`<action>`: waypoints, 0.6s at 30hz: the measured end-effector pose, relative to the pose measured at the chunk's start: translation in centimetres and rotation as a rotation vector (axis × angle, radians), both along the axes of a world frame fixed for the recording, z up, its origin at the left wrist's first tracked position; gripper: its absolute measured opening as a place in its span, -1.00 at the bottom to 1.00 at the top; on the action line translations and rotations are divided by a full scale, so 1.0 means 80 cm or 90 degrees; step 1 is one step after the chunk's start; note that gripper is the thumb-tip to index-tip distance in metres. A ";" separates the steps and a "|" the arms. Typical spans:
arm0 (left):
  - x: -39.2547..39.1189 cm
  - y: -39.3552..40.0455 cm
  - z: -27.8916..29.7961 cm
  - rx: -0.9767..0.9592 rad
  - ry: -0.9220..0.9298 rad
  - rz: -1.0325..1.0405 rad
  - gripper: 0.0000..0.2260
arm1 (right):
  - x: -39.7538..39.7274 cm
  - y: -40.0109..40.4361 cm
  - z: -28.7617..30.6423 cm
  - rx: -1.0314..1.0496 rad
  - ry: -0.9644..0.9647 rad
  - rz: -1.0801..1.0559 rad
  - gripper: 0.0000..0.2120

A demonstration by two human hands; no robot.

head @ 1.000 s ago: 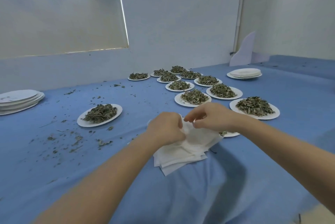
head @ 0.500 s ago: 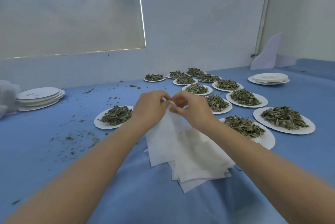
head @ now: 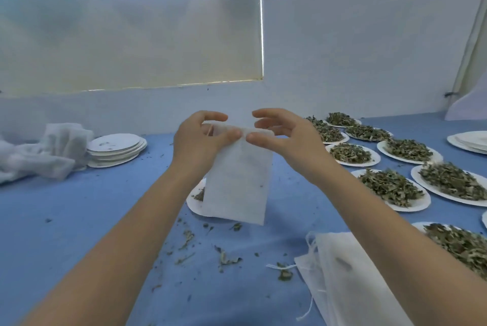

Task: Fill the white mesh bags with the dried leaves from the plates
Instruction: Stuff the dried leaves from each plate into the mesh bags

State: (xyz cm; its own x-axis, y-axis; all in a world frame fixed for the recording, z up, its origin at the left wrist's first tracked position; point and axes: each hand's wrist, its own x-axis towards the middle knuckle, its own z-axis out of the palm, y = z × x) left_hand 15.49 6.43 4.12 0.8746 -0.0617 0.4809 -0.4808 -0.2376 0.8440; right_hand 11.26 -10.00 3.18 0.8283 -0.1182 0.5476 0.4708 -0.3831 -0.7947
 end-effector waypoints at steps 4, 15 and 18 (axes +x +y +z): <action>0.017 0.015 0.008 -0.009 -0.004 -0.009 -0.80 | 0.032 0.025 0.017 -0.114 -0.074 -0.025 -0.82; 0.066 0.043 -0.002 -0.098 -0.032 0.045 -0.96 | 0.100 0.071 0.022 -0.169 -0.079 -0.028 -0.92; 0.072 0.053 -0.005 -0.068 -0.089 0.041 -0.95 | 0.109 0.082 0.021 -0.184 -0.054 -0.038 -0.97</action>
State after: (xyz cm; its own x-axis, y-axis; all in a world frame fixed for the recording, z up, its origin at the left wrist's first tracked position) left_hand 21.26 10.69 3.74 0.7995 0.0505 0.5985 -0.5815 -0.1840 0.7924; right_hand 20.01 -3.42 4.84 0.7748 0.0054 0.6321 0.5003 -0.6164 -0.6080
